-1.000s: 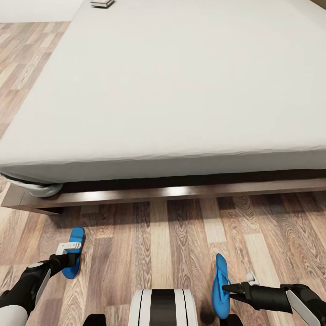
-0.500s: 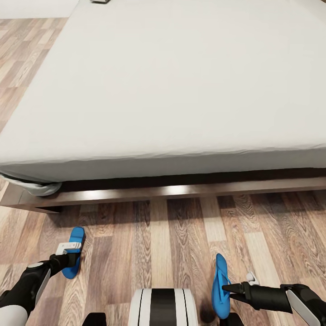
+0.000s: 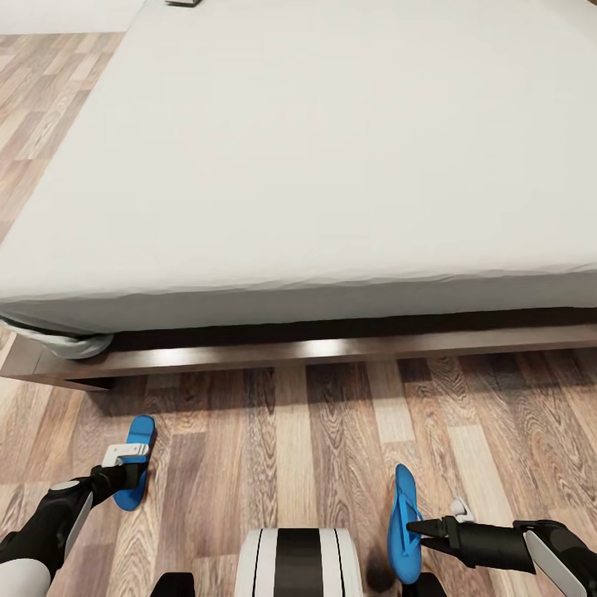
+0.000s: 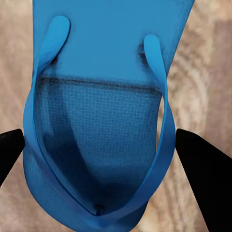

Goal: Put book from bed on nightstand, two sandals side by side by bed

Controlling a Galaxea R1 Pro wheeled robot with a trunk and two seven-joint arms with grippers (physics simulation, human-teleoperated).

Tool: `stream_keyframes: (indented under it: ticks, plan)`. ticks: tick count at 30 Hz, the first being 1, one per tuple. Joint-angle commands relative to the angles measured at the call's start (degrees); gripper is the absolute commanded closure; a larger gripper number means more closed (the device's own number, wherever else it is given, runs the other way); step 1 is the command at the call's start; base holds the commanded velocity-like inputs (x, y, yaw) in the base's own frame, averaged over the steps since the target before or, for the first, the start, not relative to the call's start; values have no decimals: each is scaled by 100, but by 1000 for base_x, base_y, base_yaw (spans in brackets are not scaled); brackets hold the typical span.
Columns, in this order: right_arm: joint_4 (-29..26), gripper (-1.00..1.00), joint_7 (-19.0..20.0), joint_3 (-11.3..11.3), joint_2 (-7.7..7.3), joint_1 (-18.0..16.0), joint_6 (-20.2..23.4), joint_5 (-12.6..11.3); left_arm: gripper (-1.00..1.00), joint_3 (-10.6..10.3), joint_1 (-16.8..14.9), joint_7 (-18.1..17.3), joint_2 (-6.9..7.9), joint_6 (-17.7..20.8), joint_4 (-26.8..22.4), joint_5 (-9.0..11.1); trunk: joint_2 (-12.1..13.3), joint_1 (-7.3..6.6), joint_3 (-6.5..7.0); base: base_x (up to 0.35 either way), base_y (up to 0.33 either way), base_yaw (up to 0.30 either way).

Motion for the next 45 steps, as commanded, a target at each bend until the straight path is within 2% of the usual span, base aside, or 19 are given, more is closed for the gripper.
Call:
stream_keyframes:
  ticks: [1,5,43,44,45]
  plan:
    - [0,100,-2,24,-6,-5,33,-45,100,34,-3,-50,-5,28,-10,-49,-1,-1,-3,0,0,0]
    - [0,100,-1,24,-6,-5,33,-45,100,34,-3,-50,-5,30,-10,-49,-5,7,-70,0,0,0]
    - [0,100,-2,24,-6,-1,33,-45,100,26,-3,-50,-5,25,-10,-41,-5,7,-70,0,0,0]
    - [0,100,-2,24,-6,-3,33,-45,-100,26,-3,-50,-5,25,-10,-41,-5,7,-70,0,0,0]
    - [0,100,-2,24,-6,-5,33,-45,-100,26,-3,-50,-5,25,-10,-41,-5,7,-70,0,0,0]
